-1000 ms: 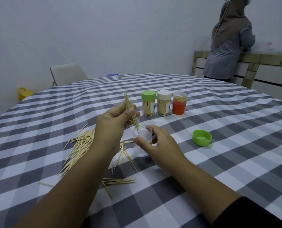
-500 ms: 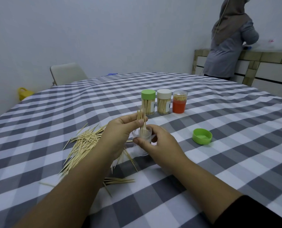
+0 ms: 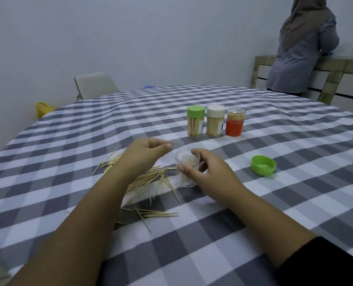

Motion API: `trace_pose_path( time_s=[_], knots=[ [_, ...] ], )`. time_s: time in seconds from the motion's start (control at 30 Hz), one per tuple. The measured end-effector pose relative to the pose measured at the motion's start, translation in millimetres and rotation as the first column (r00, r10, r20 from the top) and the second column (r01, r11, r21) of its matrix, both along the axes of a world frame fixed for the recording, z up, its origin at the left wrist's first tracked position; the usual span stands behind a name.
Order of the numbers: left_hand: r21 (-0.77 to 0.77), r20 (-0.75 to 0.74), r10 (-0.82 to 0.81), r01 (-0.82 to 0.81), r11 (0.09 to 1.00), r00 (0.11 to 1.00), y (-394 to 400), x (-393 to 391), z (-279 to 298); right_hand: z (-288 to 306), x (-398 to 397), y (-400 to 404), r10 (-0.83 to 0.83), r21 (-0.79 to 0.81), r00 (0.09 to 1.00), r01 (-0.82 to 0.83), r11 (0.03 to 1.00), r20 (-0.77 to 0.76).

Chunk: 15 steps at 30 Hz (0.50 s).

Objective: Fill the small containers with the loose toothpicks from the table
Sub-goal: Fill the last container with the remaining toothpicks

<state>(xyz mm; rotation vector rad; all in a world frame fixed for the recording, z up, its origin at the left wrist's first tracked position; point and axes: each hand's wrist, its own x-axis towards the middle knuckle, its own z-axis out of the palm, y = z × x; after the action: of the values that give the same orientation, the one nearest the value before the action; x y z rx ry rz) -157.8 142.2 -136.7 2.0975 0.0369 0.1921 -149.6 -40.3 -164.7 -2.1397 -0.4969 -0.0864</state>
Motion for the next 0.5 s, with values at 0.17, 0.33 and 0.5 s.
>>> trace_pose_path(
  time_s=[0.17,0.33,0.5],
  knots=[
    [0.467,-0.112,0.071,-0.011,0.884,0.991,0,-11,4,1,-3,-3,0.019,0.009,0.999,-0.019,1.000,-0.034],
    [0.705,-0.230,0.088,0.104,0.702,0.969,-25,-22,-3,0,-6,-6,0.008,0.022,0.999,-0.007,1.000,-0.046],
    [0.659,-0.284,0.061,0.148,0.738,0.957,-26,-31,0,0,-11,-5,-0.001,0.039,1.000,0.002,0.999,-0.028]
  ],
)
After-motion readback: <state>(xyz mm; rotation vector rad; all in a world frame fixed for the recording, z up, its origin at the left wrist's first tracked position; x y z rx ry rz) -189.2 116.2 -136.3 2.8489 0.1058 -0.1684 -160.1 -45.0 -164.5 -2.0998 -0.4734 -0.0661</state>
